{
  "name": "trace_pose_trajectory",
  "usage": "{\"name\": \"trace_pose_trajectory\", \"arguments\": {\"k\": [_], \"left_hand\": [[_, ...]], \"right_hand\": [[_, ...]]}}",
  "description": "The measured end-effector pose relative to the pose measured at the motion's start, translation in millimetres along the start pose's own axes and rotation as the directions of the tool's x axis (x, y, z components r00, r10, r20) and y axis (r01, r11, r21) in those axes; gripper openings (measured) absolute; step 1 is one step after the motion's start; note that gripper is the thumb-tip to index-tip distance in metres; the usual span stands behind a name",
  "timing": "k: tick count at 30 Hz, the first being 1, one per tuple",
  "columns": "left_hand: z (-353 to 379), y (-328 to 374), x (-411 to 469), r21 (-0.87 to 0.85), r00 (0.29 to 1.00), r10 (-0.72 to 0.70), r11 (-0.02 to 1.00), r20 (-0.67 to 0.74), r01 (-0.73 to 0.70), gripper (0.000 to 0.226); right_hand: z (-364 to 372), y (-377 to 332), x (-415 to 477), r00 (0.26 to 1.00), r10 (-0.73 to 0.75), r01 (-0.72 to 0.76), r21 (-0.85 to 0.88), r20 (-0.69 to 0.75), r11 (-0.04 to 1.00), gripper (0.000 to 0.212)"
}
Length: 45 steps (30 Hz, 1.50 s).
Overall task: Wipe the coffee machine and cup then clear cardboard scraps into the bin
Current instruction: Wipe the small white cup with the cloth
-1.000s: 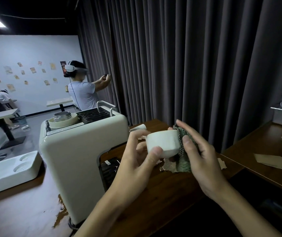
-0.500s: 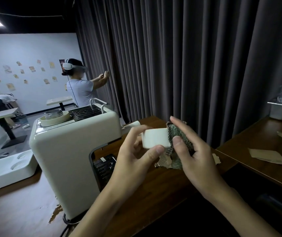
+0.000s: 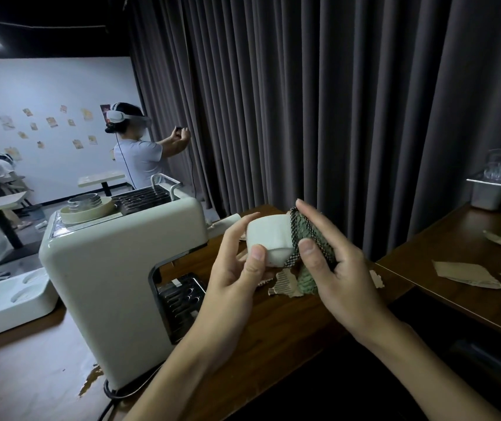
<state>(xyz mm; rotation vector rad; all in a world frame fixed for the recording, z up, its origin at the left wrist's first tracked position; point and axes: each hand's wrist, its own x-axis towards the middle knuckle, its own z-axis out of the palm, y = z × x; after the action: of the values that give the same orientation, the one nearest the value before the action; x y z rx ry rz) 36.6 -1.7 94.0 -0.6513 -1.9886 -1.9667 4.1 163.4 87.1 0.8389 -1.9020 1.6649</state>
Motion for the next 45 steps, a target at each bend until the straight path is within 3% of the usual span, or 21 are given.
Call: {"name": "trace_pose_trajectory", "arguments": {"k": [7, 11, 16, 20, 23, 26, 30, 37, 41, 45], "left_hand": [[-16.1, 8.9, 12.6, 0.244, 0.996, -0.021, 0.97, 0.089, -0.001, 0.047], [-20.1, 10.8, 12.9, 0.299, 0.993, -0.009, 0.954, 0.114, -0.026, 0.043], [-20.8, 9.2, 10.6, 0.106, 0.996, 0.053, 0.993, 0.068, -0.06, 0.033], [-21.3, 5.8, 7.9, 0.0, 0.997, -0.048, 0.999, 0.065, 0.048, 0.036], [-27.5, 8.8, 9.5, 0.018, 0.989, -0.101, 0.995, 0.108, 0.099, 0.039], [-29.7, 15.0, 14.7, 0.125, 0.988, -0.052, 0.992, 0.142, 0.034, 0.043], [-31.9, 14.6, 15.4, 0.078, 1.0, -0.002, 0.997, 0.031, 0.0, 0.043], [-38.0, 11.3, 10.5, -0.139, 0.997, -0.063, 0.988, 0.043, 0.068, 0.043], [-40.9, 9.6, 11.3, -0.118, 0.991, -0.116, 0.985, 0.066, 0.123, 0.036], [-44.2, 17.4, 17.2, 0.105, 0.997, -0.061, 0.993, 0.047, 0.056, 0.036]], "right_hand": [[2.9, 9.8, -3.7, 0.999, 0.037, -0.036, -0.073, 0.004, 0.997, 0.051], [5.4, 6.6, -4.2, 0.999, -0.02, 0.027, -0.194, 0.036, 0.981, 0.05], [7.4, 5.5, 1.1, 0.998, -0.05, 0.052, -0.095, 0.026, 0.994, 0.049], [9.0, 7.6, 4.0, 1.0, -0.024, 0.024, -0.043, 0.01, 0.999, 0.049], [11.2, 7.9, 5.9, 0.999, -0.021, 0.024, -0.123, 0.027, 0.992, 0.048], [18.4, 5.5, 5.6, 0.996, -0.046, 0.059, -0.197, 0.072, 0.979, 0.048], [24.3, 4.5, 5.5, 0.994, -0.082, 0.096, -0.207, 0.073, 0.974, 0.047], [27.0, 5.4, 10.3, 0.999, -0.019, 0.019, 0.028, 0.028, 0.999, 0.045], [31.3, 5.3, 12.9, 1.0, -0.019, 0.019, -0.016, -0.011, 1.0, 0.045], [31.6, 5.5, 11.4, 0.999, -0.04, 0.038, -0.109, -0.017, 0.993, 0.045]]}}
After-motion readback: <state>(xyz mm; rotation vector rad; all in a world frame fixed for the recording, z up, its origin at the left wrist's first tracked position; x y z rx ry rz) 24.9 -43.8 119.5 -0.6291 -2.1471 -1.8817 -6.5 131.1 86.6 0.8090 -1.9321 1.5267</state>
